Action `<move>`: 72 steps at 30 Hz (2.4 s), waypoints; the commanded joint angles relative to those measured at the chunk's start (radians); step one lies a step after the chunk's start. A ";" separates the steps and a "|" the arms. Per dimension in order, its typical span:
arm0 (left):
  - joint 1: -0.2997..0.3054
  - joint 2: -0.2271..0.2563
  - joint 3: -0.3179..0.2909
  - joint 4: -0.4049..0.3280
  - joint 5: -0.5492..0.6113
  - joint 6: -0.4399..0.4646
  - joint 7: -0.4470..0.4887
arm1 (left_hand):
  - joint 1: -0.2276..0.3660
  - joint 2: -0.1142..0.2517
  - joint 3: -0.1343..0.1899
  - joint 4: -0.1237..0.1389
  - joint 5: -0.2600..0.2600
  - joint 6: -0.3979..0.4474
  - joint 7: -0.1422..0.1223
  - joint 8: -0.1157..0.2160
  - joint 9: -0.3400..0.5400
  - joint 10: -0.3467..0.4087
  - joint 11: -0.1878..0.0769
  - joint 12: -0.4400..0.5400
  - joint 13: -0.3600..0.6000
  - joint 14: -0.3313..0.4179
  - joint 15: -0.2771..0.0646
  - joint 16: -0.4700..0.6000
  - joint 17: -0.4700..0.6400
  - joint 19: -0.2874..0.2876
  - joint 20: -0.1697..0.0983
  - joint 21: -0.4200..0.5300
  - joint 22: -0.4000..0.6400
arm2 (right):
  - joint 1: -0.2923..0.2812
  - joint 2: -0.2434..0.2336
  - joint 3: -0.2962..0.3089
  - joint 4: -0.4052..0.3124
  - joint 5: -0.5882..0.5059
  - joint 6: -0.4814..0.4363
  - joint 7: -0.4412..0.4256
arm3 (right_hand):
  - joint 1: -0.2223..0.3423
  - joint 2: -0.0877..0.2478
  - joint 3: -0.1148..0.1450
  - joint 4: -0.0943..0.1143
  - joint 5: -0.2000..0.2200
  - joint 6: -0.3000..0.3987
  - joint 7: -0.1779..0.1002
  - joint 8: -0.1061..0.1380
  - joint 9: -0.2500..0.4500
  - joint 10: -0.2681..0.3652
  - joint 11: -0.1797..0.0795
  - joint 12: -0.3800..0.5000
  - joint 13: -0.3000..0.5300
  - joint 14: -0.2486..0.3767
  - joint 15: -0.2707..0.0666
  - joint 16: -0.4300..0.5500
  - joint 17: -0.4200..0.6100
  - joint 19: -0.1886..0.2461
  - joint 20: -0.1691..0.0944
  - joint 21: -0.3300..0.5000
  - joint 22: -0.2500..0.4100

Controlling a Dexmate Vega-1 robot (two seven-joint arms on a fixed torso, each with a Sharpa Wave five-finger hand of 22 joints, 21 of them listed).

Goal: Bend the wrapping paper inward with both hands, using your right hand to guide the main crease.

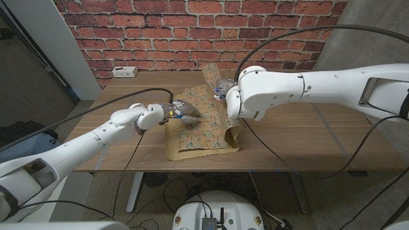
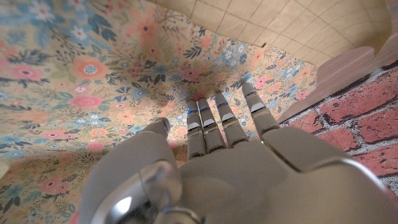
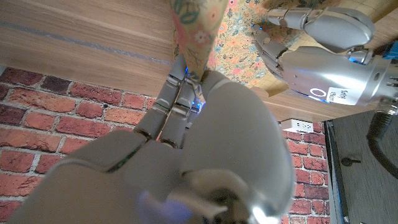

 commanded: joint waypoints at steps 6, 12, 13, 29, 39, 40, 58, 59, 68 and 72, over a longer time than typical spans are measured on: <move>-0.028 -0.023 0.024 0.050 -0.015 -0.020 -0.007 | -0.008 -0.009 0.011 0.006 -0.006 -0.005 -0.001 0.003 0.007 -0.006 -0.004 -0.006 0.003 -0.007 -0.021 -0.003 -0.001 -0.003 0.000 -0.001 0.004 | -0.294 -0.105 0.231 -0.017 -0.515 0.305 0.498 | 0.009 -0.006 -0.001 -0.005 0.002 0.017 -0.003 0.007 0.005 0.024 0.000 0.006 -0.003 0.025 -0.143 0.003 0.004 0.007 -0.115 0.022 0.002; -0.032 -0.024 0.028 0.055 -0.014 -0.018 -0.003 | -0.015 -0.010 0.015 0.009 -0.007 -0.007 -0.001 0.002 0.007 -0.010 -0.005 -0.008 0.003 -0.010 -0.021 -0.004 -0.001 -0.004 -0.002 -0.002 0.004 | -0.416 -0.112 0.363 0.065 -0.553 0.505 0.690 | 0.010 -0.005 -0.002 -0.004 0.002 0.021 -0.001 0.007 0.006 0.025 -0.001 0.005 -0.006 0.027 -0.143 -0.003 0.001 0.006 -0.116 0.033 0.001; -0.032 -0.024 0.028 0.057 -0.017 -0.018 -0.003 | -0.016 -0.010 0.015 0.010 -0.008 -0.010 -0.001 0.002 0.007 -0.010 -0.004 -0.009 0.003 -0.010 -0.021 -0.004 -0.001 -0.004 -0.003 -0.002 0.004 | -0.434 -0.108 0.383 0.083 -0.558 0.535 0.719 | 0.009 -0.004 -0.003 -0.002 0.002 0.019 -0.002 0.005 0.006 0.024 -0.001 0.004 -0.007 0.028 -0.142 -0.006 -0.001 0.005 -0.113 0.037 0.000; -0.041 -0.025 0.035 0.056 -0.009 -0.020 0.004 | -0.027 -0.011 0.025 0.014 -0.009 -0.014 -0.007 0.002 0.007 -0.013 -0.004 -0.012 0.003 -0.014 -0.025 -0.004 -0.002 -0.008 -0.004 -0.005 0.004 | -0.675 -0.067 0.659 0.242 -0.510 0.790 0.975 | -0.568 -0.051 -0.252 0.215 -0.056 -0.230 -0.002 -0.092 -0.035 -0.288 0.107 -0.316 -0.161 -0.121 0.022 -0.012 0.022 -0.018 0.143 0.199 -0.067; -0.036 -0.017 0.032 0.034 0.001 -0.012 0.005 | -0.031 -0.012 0.031 0.014 -0.010 -0.016 -0.009 0.002 0.007 -0.016 -0.004 -0.014 0.003 -0.015 -0.026 -0.004 -0.003 -0.008 -0.006 -0.005 0.003 | -0.852 0.014 0.850 0.325 -0.290 0.853 0.942 | -0.875 -0.078 -0.358 0.289 -0.042 -0.393 -0.079 -0.116 -0.096 -0.315 0.147 -0.384 -0.174 -0.018 0.123 0.082 0.026 0.136 0.116 0.314 -0.014; -0.034 -0.016 0.031 0.031 0.001 -0.010 0.004 | -0.031 -0.012 0.032 0.014 -0.010 -0.016 -0.010 0.002 0.007 -0.017 -0.004 -0.015 0.003 -0.015 -0.026 -0.004 -0.003 -0.008 -0.006 -0.005 0.003 | -0.864 0.021 0.864 0.325 -0.272 0.845 0.924 | -0.875 -0.072 -0.355 0.281 -0.040 -0.419 -0.121 -0.117 -0.103 -0.304 0.146 -0.383 -0.174 -0.002 0.124 0.105 0.042 0.146 0.110 0.329 -0.006; -0.015 -0.004 0.019 -0.006 0.008 0.002 0.000 | -0.040 -0.020 0.039 0.012 -0.012 -0.014 -0.011 0.004 0.007 -0.015 -0.007 -0.016 0.003 -0.014 -0.029 -0.003 -0.004 -0.007 -0.009 -0.006 0.003 | -0.989 0.148 0.894 0.153 -0.430 0.545 0.174 | -0.707 0.020 -0.142 0.122 -0.019 -0.267 -0.105 -0.075 -0.152 0.164 0.146 -0.247 -0.139 0.142 0.086 0.305 0.059 0.236 0.040 0.554 0.098; -0.013 -0.004 0.019 -0.009 0.011 0.004 0.000 | -0.040 -0.020 0.040 0.012 -0.012 -0.015 -0.011 0.004 0.007 -0.015 -0.007 -0.016 0.003 -0.014 -0.029 -0.003 -0.004 -0.007 -0.009 -0.006 0.003 | -1.002 0.146 0.893 0.159 -0.450 0.590 0.177 | -0.713 0.019 -0.143 0.122 -0.021 -0.249 -0.098 -0.070 -0.151 0.169 0.146 -0.245 -0.138 0.139 0.085 0.308 0.061 0.232 0.039 0.558 0.102; 0.000 0.002 0.011 -0.029 0.015 0.019 -0.005 | -0.045 -0.023 0.042 0.012 -0.012 -0.016 -0.011 0.004 0.007 -0.015 -0.006 -0.017 0.003 -0.013 -0.027 -0.003 -0.004 -0.005 -0.008 -0.007 0.002 | -1.086 0.177 0.901 0.234 -0.587 0.884 0.173 | -0.782 0.044 -0.031 0.141 -0.020 0.154 -0.007 -0.041 -0.144 0.303 0.091 -0.171 -0.074 -0.172 0.162 0.182 -0.078 -0.085 0.158 0.421 -0.081; 0.005 0.003 0.008 -0.037 0.018 0.021 0.000 | -0.047 -0.024 0.044 0.012 -0.012 -0.015 -0.014 0.004 0.007 -0.013 -0.007 -0.016 0.003 -0.013 -0.028 -0.003 -0.004 -0.005 -0.009 -0.007 0.002 | -1.079 0.169 0.904 0.227 -0.597 0.847 0.207 | -0.804 0.021 0.012 0.120 -0.011 0.132 -0.021 -0.085 -0.143 0.169 0.090 -0.224 -0.100 -0.337 0.182 -0.001 -0.207 -0.235 0.222 0.299 -0.098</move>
